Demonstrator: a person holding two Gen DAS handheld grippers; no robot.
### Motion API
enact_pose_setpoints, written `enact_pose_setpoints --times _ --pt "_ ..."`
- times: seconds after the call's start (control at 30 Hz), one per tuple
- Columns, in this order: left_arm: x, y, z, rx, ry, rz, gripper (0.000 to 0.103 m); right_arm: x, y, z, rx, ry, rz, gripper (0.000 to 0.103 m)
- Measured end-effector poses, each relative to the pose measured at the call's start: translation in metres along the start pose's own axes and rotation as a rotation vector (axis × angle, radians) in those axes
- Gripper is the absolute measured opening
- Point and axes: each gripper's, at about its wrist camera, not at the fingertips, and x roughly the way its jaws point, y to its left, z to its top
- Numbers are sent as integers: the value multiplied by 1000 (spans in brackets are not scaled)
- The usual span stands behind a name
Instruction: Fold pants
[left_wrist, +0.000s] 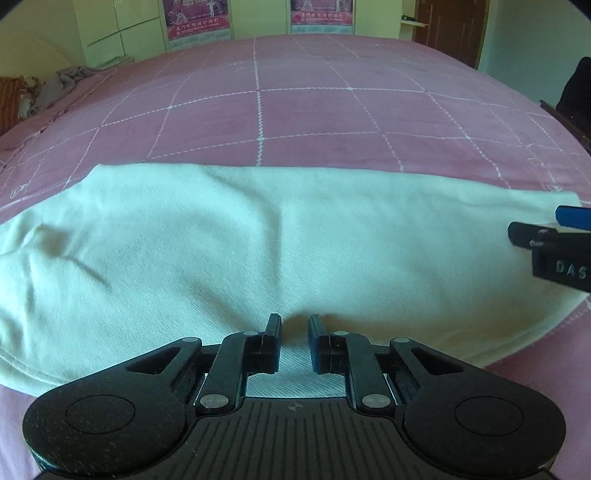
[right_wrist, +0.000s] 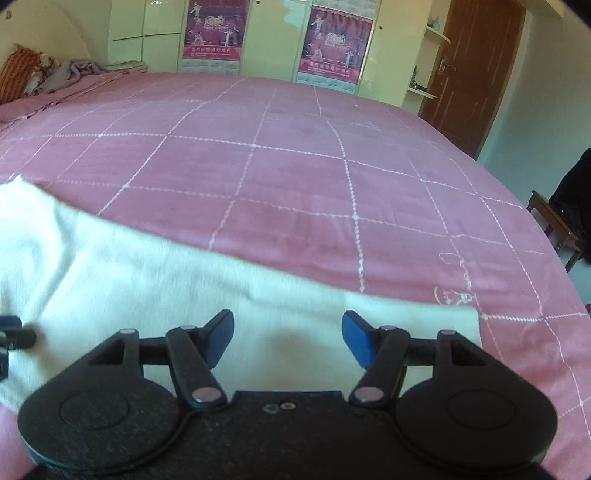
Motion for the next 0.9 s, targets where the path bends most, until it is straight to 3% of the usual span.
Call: enact_pose_setpoints --times 0.1,0.17,0.27,0.33,0.4,0.5,0.7,0.9 --pt "1 -16 -10 55 5 1 15 -10 -5 -19 -17 0 -32 65" --pt "5 -13 -8 49 19 -8 15 2 -14 -31 -42 61 -106 69" --pt "4 -9 -1 36 46 -25 15 12 -45 -43 86 102 -96 86" --pt "0 -11 0 37 42 -18 15 10 -48 -39 98 109 -107 84" --pt "-4 -14 1 16 32 -9 15 3 -42 -36 68 84 -114 75" --pt "-7 -22 4 3 17 -27 15 -3 -34 -37 46 53 -101 74" --pt "7 -27 5 5 46 -13 15 10 -44 -45 108 111 -72 83" --pt "9 -32 3 31 37 3 15 9 -44 -50 100 94 -71 85"
